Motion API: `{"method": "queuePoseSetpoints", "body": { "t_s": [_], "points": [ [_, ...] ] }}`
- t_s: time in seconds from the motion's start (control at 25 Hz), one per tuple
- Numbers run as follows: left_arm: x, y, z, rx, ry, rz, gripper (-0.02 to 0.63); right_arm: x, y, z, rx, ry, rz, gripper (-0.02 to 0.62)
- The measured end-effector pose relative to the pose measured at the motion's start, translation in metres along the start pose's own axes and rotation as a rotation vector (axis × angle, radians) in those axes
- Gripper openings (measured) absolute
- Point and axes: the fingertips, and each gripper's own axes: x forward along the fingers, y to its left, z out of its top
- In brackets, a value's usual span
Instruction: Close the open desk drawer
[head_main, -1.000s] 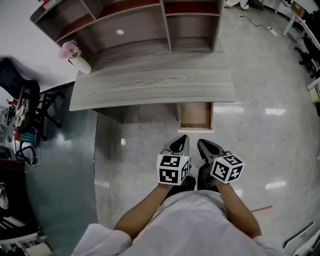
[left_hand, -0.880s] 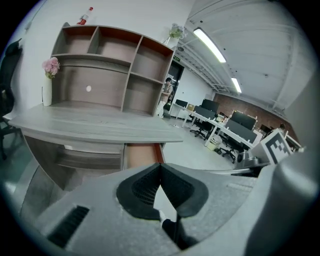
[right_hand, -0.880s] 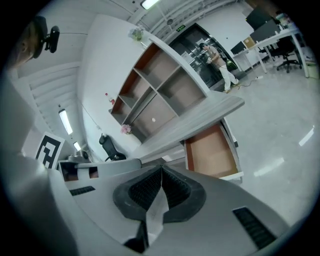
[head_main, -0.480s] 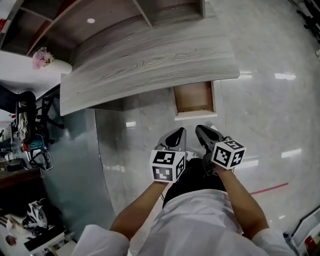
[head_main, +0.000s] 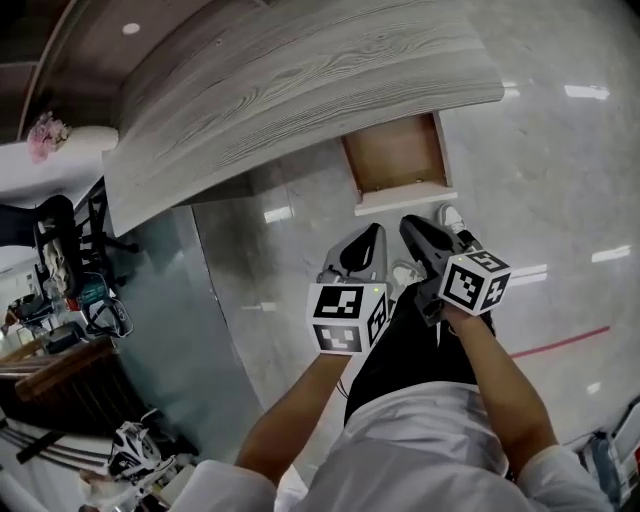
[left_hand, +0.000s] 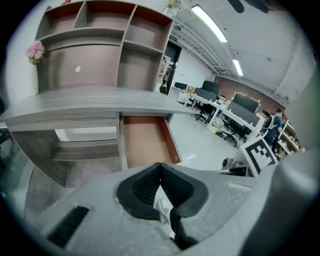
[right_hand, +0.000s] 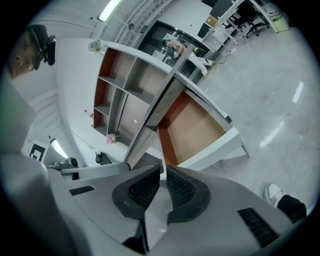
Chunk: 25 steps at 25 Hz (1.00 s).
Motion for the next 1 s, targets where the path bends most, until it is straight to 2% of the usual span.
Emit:
{"method": "queuePoseSetpoints", "body": {
  "t_s": [0.24, 0.28, 0.36, 0.52, 0.72, 0.88, 1.0],
  "points": [
    [0.013, 0.003, -0.004, -0.028, -0.013, 0.005, 0.003, 0.013, -0.018, -0.008, 0.097, -0.063, 0.008, 0.005],
    [0.015, 0.004, -0.005, -0.030, -0.013, 0.006, 0.003, 0.014, -0.020, -0.010, 0.120, -0.072, 0.016, 0.014],
    [0.018, 0.006, -0.008, -0.036, -0.013, 0.009, 0.003, 0.018, -0.023, -0.014, 0.165, -0.089, 0.036, 0.111],
    [0.022, 0.012, -0.008, -0.058, -0.026, 0.021, 0.003, 0.023, -0.033, -0.017, 0.231, -0.135, 0.042, 0.124],
    [0.028, 0.013, -0.008, -0.043, -0.032, 0.022, 0.003, 0.028, -0.045, -0.018, 0.273, -0.179, 0.036, 0.191],
    [0.029, 0.012, -0.012, -0.037, -0.028, 0.025, 0.003, 0.029, -0.046, -0.015, 0.303, -0.217, 0.067, 0.218],
    [0.027, 0.014, -0.013, -0.041, -0.027, 0.028, 0.003, 0.033, -0.044, 0.002, 0.329, -0.272, 0.114, 0.230]
  ]
}}
